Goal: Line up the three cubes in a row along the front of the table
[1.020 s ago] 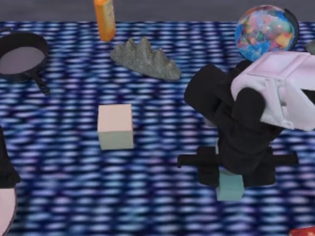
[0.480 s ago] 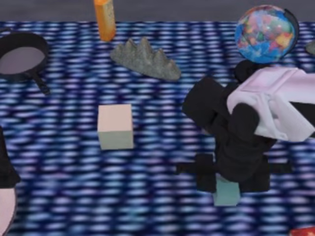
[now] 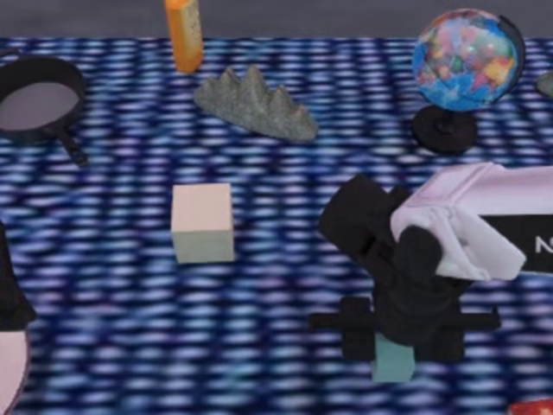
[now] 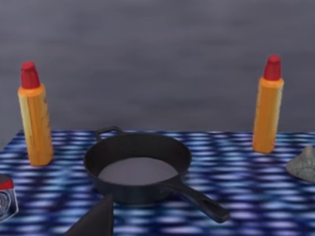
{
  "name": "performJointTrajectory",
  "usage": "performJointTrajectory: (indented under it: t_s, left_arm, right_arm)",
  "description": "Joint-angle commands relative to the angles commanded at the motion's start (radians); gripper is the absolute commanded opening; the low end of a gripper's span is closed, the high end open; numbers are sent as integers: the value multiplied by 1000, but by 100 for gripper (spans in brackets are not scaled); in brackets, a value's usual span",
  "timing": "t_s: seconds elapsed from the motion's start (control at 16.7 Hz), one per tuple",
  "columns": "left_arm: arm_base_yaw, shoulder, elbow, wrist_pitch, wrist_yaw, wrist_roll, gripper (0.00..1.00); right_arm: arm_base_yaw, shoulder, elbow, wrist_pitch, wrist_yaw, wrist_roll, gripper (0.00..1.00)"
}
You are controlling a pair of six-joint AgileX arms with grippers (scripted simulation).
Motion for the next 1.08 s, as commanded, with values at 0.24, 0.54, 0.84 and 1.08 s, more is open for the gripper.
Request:
performJointTrajectory:
  t_s: [0.24,0.54,0.84,1.08]
  left_arm:
    - [0,0,0,0,0,0,100]
    - [0,0,0,0,0,0,100]
    - [0,0,0,0,0,0,100]
    - [0,0,0,0,0,0,100]
  right_arm:
    - [0,0,0,0,0,0,23]
    - [0,0,0,0,0,0,60]
    - [0,0,0,0,0,0,98]
    - [0,0,0,0,0,0,100]
